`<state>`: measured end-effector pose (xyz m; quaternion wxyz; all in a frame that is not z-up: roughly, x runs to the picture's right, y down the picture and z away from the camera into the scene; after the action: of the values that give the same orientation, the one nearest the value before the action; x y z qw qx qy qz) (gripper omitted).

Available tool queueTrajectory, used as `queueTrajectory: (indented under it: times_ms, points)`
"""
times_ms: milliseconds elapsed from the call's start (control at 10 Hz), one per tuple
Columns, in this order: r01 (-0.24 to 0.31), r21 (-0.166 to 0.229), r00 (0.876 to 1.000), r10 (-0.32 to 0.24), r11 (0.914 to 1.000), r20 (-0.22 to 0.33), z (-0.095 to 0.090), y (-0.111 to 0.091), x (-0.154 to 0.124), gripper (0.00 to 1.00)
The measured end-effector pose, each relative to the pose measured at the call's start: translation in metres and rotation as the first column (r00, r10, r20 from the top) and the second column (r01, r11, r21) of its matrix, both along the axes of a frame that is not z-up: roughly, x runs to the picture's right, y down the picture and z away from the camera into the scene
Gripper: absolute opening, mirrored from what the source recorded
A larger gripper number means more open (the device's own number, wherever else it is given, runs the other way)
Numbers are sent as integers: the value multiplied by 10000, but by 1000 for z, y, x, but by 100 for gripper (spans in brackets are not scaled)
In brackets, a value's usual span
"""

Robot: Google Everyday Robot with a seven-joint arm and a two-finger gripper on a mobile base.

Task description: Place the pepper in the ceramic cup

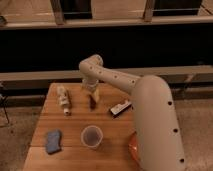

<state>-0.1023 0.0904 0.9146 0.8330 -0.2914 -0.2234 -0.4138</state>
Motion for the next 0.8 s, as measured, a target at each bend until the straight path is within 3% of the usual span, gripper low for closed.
queueTrajectory:
  times_ms: [300, 600, 800]
  points:
    - [677, -268, 9975, -682, 9973, -163, 7, 13, 1, 78]
    - [1246, -537, 9914, -1266, 9907, -338, 12, 23, 5, 49]
    - [1305, -617, 9903, -1331, 9895, -398, 13, 25, 7, 32]
